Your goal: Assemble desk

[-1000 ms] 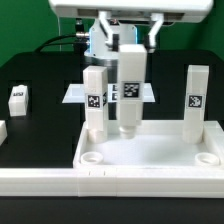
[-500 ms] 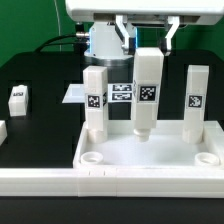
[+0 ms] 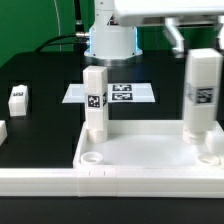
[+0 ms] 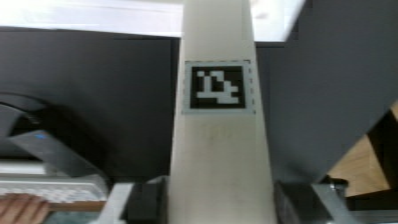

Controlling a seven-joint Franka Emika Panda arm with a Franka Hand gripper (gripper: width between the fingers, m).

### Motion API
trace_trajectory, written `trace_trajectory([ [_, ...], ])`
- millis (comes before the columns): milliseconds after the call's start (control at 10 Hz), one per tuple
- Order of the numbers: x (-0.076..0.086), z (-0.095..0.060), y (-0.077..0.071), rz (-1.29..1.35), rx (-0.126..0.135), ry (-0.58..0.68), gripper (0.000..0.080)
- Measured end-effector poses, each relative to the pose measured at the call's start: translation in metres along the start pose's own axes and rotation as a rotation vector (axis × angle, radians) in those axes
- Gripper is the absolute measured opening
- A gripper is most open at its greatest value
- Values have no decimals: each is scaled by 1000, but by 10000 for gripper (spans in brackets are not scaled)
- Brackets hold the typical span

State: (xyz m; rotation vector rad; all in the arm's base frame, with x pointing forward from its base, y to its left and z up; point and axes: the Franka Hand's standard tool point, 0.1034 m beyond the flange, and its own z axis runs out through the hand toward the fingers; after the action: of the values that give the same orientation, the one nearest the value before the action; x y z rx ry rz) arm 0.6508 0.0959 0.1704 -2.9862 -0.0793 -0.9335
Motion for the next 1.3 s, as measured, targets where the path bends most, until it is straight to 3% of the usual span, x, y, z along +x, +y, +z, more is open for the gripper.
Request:
trace_trajectory([
  [500,-3,5,0,-4,-3,-6,285],
  [600,-7,9,-7,-27,0,-7,285],
  [900,-7,16,2,-72,-12,-18,285],
  [1300,-8,17,0,-73,-10,-19,285],
])
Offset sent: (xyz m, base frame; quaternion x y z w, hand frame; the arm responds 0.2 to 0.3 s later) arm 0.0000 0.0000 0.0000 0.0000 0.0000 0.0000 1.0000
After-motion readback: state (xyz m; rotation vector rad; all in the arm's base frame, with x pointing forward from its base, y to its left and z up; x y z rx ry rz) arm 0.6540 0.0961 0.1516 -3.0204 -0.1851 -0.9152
